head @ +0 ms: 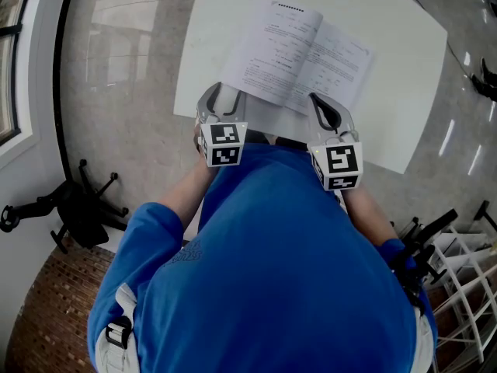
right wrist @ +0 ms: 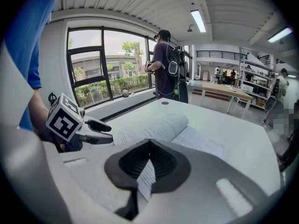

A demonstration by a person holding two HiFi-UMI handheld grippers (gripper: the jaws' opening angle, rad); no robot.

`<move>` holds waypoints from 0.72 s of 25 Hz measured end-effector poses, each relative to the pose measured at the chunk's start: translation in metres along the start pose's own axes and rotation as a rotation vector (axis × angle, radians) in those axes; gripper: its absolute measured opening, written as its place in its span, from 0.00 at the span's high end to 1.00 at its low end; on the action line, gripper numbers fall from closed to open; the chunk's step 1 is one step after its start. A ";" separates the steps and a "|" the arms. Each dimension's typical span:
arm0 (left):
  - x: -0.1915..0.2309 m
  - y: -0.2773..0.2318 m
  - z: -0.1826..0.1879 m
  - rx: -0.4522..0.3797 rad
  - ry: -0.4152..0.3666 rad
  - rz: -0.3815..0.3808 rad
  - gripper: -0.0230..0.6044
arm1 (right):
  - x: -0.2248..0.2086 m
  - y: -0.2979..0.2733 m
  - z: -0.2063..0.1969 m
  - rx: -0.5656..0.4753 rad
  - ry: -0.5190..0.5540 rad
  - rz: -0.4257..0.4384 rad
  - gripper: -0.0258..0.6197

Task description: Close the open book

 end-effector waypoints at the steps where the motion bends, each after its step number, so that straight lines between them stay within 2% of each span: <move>1: 0.000 0.000 0.002 -0.010 0.001 -0.007 0.62 | 0.000 0.000 0.000 -0.002 0.001 0.000 0.96; 4: -0.001 0.003 0.006 -0.074 0.025 -0.043 0.65 | 0.000 0.000 -0.001 -0.004 0.001 -0.003 0.96; 11: 0.000 0.009 0.008 -0.130 0.229 -0.162 0.65 | -0.001 0.000 0.001 0.002 0.004 -0.001 0.96; 15: -0.003 0.011 0.014 -0.148 0.258 -0.189 0.65 | 0.001 -0.003 -0.004 0.033 0.008 0.039 0.96; 18: -0.007 0.012 0.019 -0.161 0.237 -0.197 0.65 | 0.006 -0.007 -0.008 0.055 0.016 0.080 0.96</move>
Point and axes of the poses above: the fingertips, and each gripper's own axes: y backward along the fingers, x to its left, z out of its top, the point moved 4 cm from there along y, backward along the fingers, and after that the axes turned 6 degrees about -x, right-handed, at the moved point
